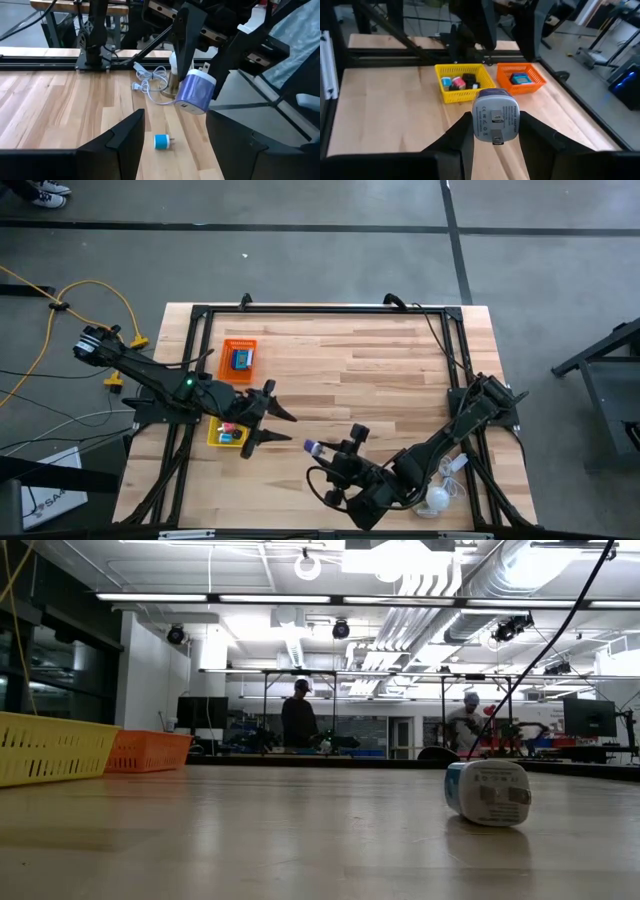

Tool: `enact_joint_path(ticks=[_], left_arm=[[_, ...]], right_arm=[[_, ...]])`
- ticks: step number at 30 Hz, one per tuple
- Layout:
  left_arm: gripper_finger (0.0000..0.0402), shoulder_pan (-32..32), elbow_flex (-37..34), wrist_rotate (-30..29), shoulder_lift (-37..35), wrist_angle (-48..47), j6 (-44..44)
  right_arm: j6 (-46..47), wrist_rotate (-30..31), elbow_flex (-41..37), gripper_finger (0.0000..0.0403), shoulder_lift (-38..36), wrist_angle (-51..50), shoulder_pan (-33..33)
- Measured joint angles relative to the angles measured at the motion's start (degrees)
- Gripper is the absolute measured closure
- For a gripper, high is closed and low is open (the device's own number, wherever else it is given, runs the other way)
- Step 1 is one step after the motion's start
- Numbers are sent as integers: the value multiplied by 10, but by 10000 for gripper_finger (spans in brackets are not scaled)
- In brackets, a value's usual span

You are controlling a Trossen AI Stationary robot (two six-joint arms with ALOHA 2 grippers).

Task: Pick & Place Office items
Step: Put the purple charger adapter into the yellow basket

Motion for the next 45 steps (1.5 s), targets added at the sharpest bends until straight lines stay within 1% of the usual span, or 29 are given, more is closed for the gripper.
enact_joint_path(ticks=[4, 8, 14, 17, 24, 30, 35, 38, 42, 45], left_arm=[[199, 0, 0, 0, 0, 13, -1], [199, 0, 0, 0, 0, 13, -2], [199, 0, 0, 1, 0, 30, -2], [199, 0, 0, 1, 0, 37, -2], [199, 0, 0, 1, 0, 46, -1], [199, 0, 0, 2, 0, 61, 29], [199, 0, 0, 23, 0, 85, 32], [199, 0, 0, 36, 0, 85, 55], [199, 0, 0, 36, 0, 85, 89], [199, 0, 0, 36, 0, 84, 95]], right_arm=[[-34, 32, 0, 286, 0, 30, 0], [-88, 61, 0, 286, 0, 77, 0], [-145, 66, 0, 286, 0, 128, 0], [-148, 72, 0, 286, 0, 132, -1], [-149, 109, 0, 286, 0, 132, -1], [-149, 127, 0, 286, 0, 132, -1], [-149, 128, 0, 286, 0, 132, -1], [-149, 130, 0, 286, 0, 135, -1], [-149, 132, 0, 286, 0, 136, -1], [-149, 133, 0, 286, 0, 140, -1]])
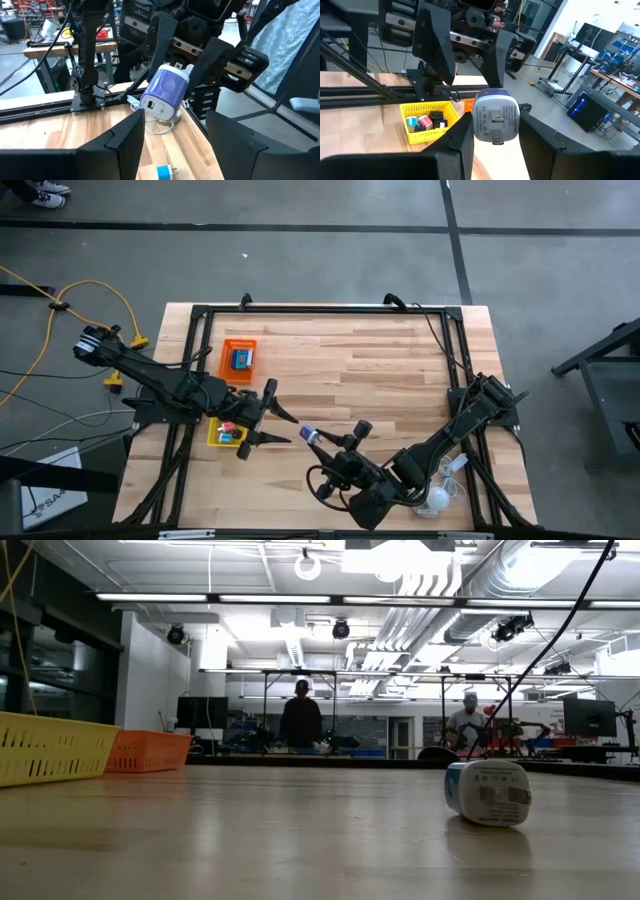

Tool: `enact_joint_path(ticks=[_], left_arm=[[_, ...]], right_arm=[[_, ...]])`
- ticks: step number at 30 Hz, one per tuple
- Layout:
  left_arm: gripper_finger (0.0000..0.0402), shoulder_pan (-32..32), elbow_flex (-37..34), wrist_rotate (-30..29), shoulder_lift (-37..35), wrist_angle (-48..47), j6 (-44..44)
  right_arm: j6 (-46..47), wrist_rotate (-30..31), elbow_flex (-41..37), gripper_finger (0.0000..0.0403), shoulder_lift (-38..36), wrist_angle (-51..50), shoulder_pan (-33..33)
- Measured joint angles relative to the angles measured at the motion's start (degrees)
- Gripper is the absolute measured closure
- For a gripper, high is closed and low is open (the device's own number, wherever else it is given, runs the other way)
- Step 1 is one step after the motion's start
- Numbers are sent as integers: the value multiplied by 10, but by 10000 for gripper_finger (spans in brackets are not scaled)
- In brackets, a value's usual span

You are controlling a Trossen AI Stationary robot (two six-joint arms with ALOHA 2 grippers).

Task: Pick & Place Office items
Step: Put the purple charger adapter into the yellow basket

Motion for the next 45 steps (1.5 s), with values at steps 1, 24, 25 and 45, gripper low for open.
enact_joint_path(ticks=[1, 24, 25, 45], left_arm=[[199, 0, 0, 0, 0, 0, 0], [199, 5, 0, 67, 0, 31, 41], [199, 5, 0, 67, 0, 31, 41], [199, 5, 0, 69, 2, 61, 54]], right_arm=[[0, -1, 0, 286, 0, 2, 0], [-120, -44, 0, 286, 0, 130, -3], [-120, -48, 0, 286, 0, 131, -3], [-152, -107, 0, 286, 0, 177, -30]])
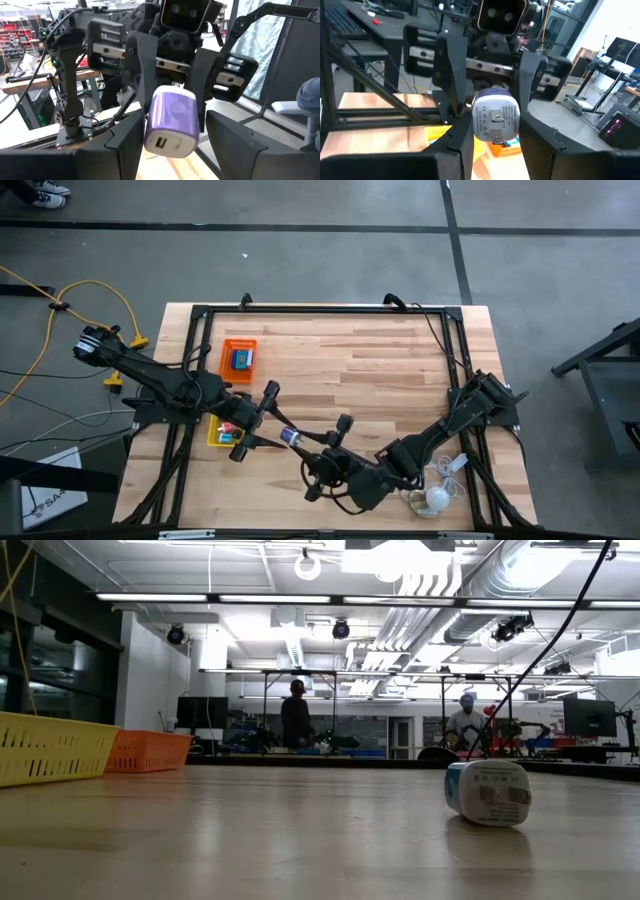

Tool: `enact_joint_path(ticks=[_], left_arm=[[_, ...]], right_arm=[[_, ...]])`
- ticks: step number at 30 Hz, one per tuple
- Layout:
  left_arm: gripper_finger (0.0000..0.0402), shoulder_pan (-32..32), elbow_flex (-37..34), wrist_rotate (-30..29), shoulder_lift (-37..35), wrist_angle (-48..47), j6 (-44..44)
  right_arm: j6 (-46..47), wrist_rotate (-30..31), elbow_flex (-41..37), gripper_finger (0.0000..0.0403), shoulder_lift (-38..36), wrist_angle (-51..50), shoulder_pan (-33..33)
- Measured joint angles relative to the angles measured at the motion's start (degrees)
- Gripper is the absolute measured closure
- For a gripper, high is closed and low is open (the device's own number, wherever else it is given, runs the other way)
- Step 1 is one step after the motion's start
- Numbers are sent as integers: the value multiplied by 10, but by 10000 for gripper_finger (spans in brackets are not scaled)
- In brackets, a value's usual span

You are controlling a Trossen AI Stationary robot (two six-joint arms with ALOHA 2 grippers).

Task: Pick & Place Office items
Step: Put the purple charger adapter into the yellow basket

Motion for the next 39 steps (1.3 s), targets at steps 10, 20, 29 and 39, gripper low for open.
enact_joint_path(ticks=[10, 20, 29, 39], left_arm=[[199, 0, 0, 0, 0, -1, 0], [199, 0, 0, 0, 0, -1, 0], [250, 0, 0, 2, 0, -3, 1], [271, 0, 0, 2, 0, -3, 3]], right_arm=[[-28, -7, 0, 286, 0, 25, 2], [-28, -7, 0, 286, 0, 25, 2], [-27, -7, 0, 286, 0, 25, 2], [-25, -7, 0, 286, 0, 25, 2]])
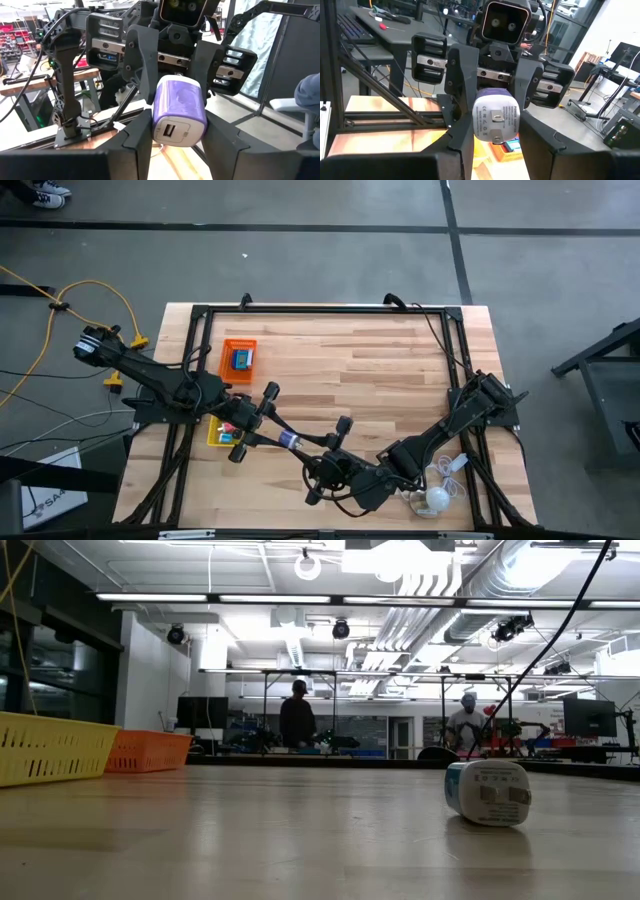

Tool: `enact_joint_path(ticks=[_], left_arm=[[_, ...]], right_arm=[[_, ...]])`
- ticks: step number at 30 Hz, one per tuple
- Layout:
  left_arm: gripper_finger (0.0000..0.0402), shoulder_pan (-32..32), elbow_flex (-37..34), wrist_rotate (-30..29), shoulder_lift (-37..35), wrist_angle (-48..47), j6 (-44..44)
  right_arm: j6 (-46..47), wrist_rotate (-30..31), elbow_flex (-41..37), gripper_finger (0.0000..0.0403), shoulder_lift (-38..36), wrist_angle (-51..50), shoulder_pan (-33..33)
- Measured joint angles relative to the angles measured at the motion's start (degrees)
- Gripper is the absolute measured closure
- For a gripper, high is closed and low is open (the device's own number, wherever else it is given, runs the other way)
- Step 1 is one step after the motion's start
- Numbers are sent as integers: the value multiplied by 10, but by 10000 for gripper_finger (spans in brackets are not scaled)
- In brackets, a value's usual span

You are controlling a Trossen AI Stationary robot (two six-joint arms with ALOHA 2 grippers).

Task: Pick & Place Office items
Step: Put the purple charger adapter into the yellow basket

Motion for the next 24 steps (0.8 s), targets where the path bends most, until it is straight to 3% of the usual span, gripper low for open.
enact_joint_path(ticks=[15, 24], left_arm=[[267, 0, 0, -1, 0, 0, -2], [267, 0, 0, 0, 0, 0, -8]], right_arm=[[-6, -3, 0, 281, 0, -1, 0], [-19, -22, 0, 237, 0, -2, -1]])
